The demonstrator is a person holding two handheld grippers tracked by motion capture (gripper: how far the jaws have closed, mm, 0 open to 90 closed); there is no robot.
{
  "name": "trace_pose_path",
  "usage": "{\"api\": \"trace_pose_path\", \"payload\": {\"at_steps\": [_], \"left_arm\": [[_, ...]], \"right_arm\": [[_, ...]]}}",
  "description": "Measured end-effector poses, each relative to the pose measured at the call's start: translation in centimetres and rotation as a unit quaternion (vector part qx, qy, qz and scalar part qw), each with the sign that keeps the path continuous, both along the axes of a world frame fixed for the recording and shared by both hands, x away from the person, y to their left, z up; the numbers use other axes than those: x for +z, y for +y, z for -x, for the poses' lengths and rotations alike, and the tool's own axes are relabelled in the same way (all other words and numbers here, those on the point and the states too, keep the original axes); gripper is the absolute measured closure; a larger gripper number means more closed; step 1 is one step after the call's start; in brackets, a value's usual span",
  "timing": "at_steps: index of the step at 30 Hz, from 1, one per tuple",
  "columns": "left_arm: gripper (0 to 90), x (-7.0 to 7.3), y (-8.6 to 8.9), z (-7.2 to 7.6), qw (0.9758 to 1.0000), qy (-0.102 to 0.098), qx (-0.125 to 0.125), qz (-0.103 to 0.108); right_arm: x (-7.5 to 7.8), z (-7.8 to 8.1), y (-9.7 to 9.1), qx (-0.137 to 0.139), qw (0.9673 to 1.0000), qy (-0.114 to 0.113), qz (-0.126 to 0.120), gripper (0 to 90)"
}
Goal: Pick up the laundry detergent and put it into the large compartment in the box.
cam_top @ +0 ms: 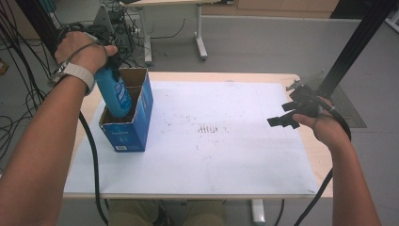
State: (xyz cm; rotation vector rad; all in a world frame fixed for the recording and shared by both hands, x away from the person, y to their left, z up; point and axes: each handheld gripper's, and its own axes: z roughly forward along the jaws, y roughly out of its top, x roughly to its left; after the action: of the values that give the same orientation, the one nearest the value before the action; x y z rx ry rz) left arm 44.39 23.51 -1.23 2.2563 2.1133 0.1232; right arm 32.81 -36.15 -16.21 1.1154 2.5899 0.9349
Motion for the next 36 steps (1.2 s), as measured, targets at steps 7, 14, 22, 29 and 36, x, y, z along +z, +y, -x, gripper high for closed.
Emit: {"api": "trace_pose_path", "payload": {"at_steps": [7,14,22,29,36], "left_arm": [[37.8,-1.2,0.0,-0.1,1.0,-0.003,-0.002,-0.004],[37.8,-2.1,-0.1,-0.3,1.0,-0.004,-0.006,-0.002],[37.8,-3.6,-0.2,-0.7,0.9999,0.002,-0.014,-0.004],[37.8,-5.2,-0.3,-0.9,0.9999,0.005,-0.016,-0.004],[37.8,-6.6,-0.4,-1.2,0.9998,0.008,-0.016,-0.01]], "right_arm": [[-0.2,-0.1,0.0,-0.002,1.0,0.004,0.0,8.1],[-0.6,-0.3,0.2,0.0,1.0,0.006,-0.003,8.2],[-0.8,-0.4,0.1,-0.001,1.0,0.008,-0.004,8.1],[-1.0,-0.5,0.1,-0.002,0.9999,0.009,-0.005,8.1],[-1.5,-0.6,0.2,-0.003,0.9999,0.016,-0.004,8.1]]}}
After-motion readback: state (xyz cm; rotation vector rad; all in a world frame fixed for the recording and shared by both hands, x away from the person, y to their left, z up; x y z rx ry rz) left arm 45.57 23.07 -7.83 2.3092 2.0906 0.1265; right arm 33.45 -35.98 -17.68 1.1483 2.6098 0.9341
